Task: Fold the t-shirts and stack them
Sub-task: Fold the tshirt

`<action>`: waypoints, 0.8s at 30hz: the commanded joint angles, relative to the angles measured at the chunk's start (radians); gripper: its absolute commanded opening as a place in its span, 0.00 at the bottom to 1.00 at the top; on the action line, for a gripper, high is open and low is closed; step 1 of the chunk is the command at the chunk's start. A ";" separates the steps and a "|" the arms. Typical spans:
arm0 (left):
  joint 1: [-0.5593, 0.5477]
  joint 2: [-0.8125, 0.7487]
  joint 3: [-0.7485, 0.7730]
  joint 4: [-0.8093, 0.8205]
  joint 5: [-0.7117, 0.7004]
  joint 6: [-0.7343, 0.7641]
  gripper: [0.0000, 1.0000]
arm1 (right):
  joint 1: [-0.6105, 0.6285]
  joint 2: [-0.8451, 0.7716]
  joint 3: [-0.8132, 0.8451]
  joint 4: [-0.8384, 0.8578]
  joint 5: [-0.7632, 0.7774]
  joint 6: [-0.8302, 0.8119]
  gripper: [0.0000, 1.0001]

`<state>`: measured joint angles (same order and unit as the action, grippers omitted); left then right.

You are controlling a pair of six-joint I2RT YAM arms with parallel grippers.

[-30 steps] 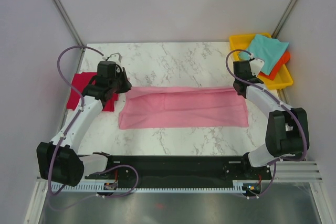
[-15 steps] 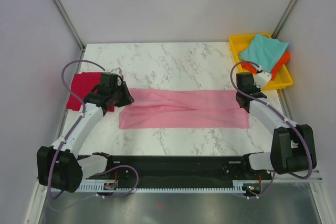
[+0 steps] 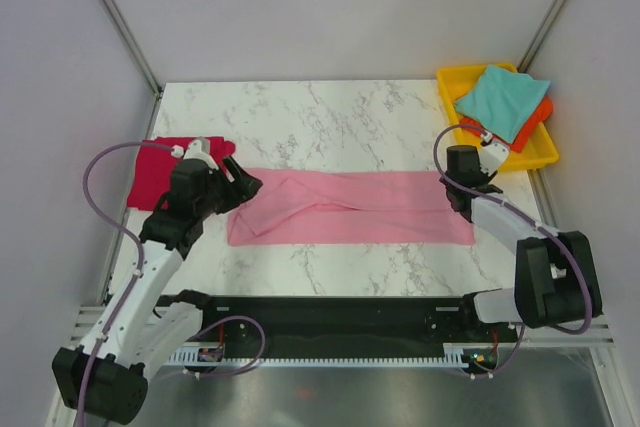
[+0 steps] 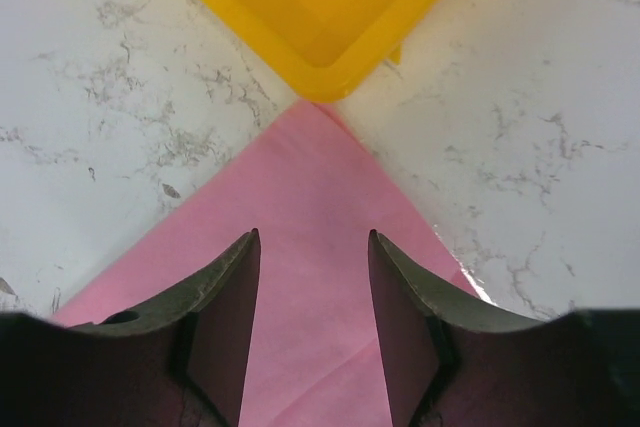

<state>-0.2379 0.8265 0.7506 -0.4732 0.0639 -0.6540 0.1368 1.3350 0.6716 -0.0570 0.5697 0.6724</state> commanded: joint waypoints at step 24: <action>-0.020 0.536 -0.048 0.567 -0.089 -0.248 0.66 | 0.001 0.583 0.531 -0.167 0.044 0.066 0.44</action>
<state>-0.2558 1.3376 0.6624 0.0288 -0.0093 -0.8932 0.1402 1.9118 1.1484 -0.1970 0.5694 0.7296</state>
